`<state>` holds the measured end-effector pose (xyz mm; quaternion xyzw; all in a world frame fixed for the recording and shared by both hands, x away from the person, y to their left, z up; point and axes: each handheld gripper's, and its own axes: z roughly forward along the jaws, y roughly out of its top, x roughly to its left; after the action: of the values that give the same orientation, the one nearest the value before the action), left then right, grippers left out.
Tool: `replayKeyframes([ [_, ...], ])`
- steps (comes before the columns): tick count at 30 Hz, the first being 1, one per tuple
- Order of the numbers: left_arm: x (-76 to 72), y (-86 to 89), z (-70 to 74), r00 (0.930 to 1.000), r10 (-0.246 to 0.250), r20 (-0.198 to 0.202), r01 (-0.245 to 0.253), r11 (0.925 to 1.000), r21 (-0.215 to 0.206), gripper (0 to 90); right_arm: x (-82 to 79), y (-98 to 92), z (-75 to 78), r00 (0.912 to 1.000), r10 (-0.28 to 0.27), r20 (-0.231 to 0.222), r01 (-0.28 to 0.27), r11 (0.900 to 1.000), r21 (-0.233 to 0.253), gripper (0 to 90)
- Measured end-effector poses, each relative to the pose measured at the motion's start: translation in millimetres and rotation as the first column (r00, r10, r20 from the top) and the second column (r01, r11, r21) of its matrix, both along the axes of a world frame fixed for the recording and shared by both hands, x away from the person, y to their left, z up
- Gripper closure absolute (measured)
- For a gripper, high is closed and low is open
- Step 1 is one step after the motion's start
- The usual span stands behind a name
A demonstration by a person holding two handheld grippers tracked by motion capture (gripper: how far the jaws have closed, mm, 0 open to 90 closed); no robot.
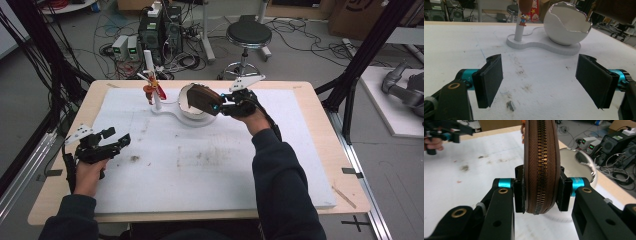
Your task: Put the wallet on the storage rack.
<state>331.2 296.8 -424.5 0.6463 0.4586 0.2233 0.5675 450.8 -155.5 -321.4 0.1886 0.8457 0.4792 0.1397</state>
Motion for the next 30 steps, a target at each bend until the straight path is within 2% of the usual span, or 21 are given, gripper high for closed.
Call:
replayKeyframes([
  [4,-0.2,1.1,0.0,1.0,-0.001,0.002,0.001,0.9999,-0.013,21.8,14.5,9.1,4.9,0.9995,-0.001,0.03,0.002,1.0,-0.03,67.1],
  [5,-0.3,1.3,0.1,1.0,-0.002,0.002,0.002,0.9999,-0.015,21.8,18.9,11.7,5.6,0.9994,0.001,0.034,0.0,0.999,-0.052,67.1],
  [7,-0.6,1.4,0.1,1.0,0.0,0.002,0.0,0.9998,-0.019,21.8,27.2,17.5,4.4,0.9967,-0.001,0.082,0.008,0.996,-0.089,67.1],
  [9,-0.8,1.7,0.0,1.0,0.0,0.003,0.0,0.9998,-0.021,21.8,35.2,23.6,2.0,0.9949,-0.003,0.101,0.015,0.993,-0.119,67.0],
  [12,-1.1,2.6,-0.6,1.0,-0.002,0.0,0.002,0.9997,-0.022,21.9,46.6,33.9,-0.7,0.9935,0.006,0.113,0.012,0.987,-0.161,67.0],
  [15,-1.3,3.6,-1.0,1.0,-0.002,0.0,0.002,0.9996,-0.027,21.8,55.1,41.7,-5.7,0.9935,0.008,0.114,0.011,0.986,-0.166,67.0],
  [17,-1.7,4.5,-1.0,1.0,-0.001,0.0,0.001,0.9995,-0.032,21.8,59.6,44.8,-10.8,0.9929,0.016,0.118,0.008,0.981,-0.195,66.9],
  [20,-2.5,6.6,-1.3,1.0,0.002,0.0,-0.002,0.9988,-0.049,21.9,66.0,45.9,-20.8,0.9959,0.004,0.09,0.017,0.973,-0.23,66.7],
  [22,-2.4,7.3,-1.6,1.0,0.006,-0.001,-0.006,0.9985,-0.054,21.8,67.7,48.0,-25.2,0.9941,-0.01,0.108,0.037,0.967,-0.252,65.3],
  [23,-2.4,7.3,-1.7,1.0,0.006,-0.002,-0.006,0.9984,-0.055,21.9,68.1,49.4,-26.7,0.994,-0.029,0.106,0.056,0.965,-0.257,63.3],
  [25,-2.1,7.2,-2.2,1.0,0.001,-0.006,-0.002,0.9986,-0.054,21.8,68.8,50.2,-26.9,0.9911,-0.067,0.115,0.093,0.967,-0.236,52.2],
  [27,-2.5,6.5,-2.2,1.0,-0.003,-0.004,0.003,0.9985,-0.055,21.8,67.0,48.6,-24.7,0.9885,-0.098,0.115,0.121,0.971,-0.205,48.2],
  [29,-3.2,6.5,-1.9,1.0,-0.005,-0.001,0.005,0.9986,-0.052,21.8,63.8,43.7,-21.1,0.9888,-0.105,0.107,0.123,0.976,-0.181,47.5],
  [30,-3.4,6.4,-1.8,1.0,-0.005,0.0,0.005,0.9987,-0.051,21.8,62.8,39.8,-19.0,0.9874,-0.107,0.116,0.126,0.978,-0.169,46.5],
])
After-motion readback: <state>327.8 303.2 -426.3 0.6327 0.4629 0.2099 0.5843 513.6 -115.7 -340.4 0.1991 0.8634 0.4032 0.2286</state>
